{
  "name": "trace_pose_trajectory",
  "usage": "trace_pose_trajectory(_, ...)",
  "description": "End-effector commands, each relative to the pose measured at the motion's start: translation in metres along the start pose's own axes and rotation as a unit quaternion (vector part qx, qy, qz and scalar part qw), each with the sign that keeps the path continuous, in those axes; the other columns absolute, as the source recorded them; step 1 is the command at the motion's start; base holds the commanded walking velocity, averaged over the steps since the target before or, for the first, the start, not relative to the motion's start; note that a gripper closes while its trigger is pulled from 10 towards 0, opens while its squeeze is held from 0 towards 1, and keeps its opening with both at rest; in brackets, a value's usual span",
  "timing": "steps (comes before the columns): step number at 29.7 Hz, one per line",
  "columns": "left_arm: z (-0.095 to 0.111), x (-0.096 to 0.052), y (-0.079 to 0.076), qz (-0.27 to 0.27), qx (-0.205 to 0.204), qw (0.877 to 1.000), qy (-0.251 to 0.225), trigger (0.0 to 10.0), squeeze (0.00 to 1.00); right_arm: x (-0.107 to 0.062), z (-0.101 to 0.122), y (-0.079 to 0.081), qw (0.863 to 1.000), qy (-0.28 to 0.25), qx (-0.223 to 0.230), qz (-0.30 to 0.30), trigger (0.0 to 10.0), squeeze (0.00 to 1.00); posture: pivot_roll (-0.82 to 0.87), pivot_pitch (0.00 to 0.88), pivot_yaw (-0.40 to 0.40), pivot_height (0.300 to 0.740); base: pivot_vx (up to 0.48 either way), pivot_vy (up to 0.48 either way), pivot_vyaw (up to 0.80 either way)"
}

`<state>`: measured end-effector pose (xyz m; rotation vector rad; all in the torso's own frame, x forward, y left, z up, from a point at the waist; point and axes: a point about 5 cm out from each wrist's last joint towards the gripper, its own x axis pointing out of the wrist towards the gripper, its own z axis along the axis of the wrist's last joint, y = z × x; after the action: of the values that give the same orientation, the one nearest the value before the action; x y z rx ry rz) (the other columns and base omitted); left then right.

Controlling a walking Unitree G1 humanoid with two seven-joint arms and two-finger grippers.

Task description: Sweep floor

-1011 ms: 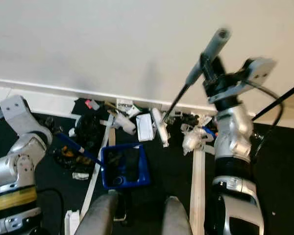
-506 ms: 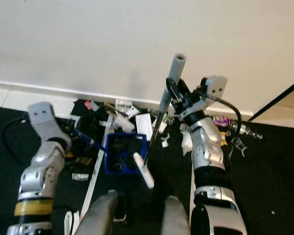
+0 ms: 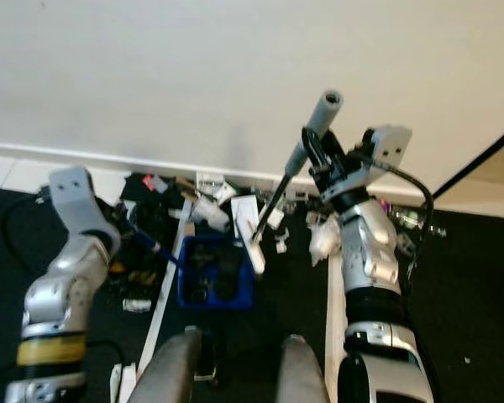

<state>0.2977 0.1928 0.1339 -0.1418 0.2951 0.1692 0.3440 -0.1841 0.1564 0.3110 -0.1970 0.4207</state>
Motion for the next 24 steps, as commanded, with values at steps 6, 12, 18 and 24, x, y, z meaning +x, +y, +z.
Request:
trace_pose_trajectory(6, 0.018, -0.018, 0.008, 0.000, 0.011, 1.000, -0.001, 10.0, 0.00, -0.002, -0.005, 0.004, 1.000, 0.000, 0.010, 0.001, 10.0, 0.00, 0.05, 0.221, 0.080, 0.740, 0.000, 0.000, 0.00)
trace_pose_trajectory(12, -0.009, -0.012, 0.006, 0.017, 0.011, 1.000, 0.022, 10.0, 0.00, 0.000, -0.006, 0.005, 1.000, 0.003, 0.013, 0.003, 10.0, 0.00, 0.04, 0.219, 0.072, 0.740, 0.000, 0.000, 0.00)
trace_pose_trajectory(18, -0.036, -0.001, 0.009, 0.058, 0.000, 0.998, 0.036, 10.0, 0.00, 0.000, -0.005, 0.003, 1.000, 0.003, 0.013, 0.002, 10.0, 0.00, 0.03, 0.217, 0.066, 0.740, 0.000, 0.000, 0.00)
trace_pose_trajectory(24, -0.044, 0.005, 0.019, 0.092, -0.031, 0.995, 0.037, 10.0, 0.00, 0.000, -0.005, 0.003, 1.000, 0.003, 0.014, -0.001, 10.0, 0.00, 0.02, 0.218, 0.068, 0.740, 0.000, 0.000, 0.00)
